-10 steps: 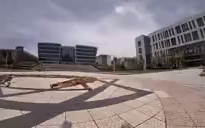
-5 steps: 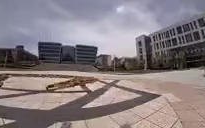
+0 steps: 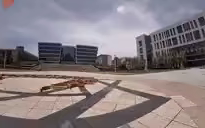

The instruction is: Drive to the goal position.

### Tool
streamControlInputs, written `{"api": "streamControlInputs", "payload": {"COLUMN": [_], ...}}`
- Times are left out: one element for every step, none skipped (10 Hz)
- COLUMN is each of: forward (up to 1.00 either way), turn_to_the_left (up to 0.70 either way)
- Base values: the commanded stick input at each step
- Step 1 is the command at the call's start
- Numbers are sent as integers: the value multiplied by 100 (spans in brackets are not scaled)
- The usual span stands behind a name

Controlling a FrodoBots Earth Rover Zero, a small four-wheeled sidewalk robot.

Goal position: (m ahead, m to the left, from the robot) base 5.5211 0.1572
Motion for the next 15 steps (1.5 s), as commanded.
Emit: {"api": "streamControlInputs", "payload": {"forward": [70,70,70,70,70,70,70,70,70,70,69,70,70,70,70], "turn_to_the_left": [-18,-35,-35,-1,0,0,0,0,0,0,0,0,0,0,0]}}
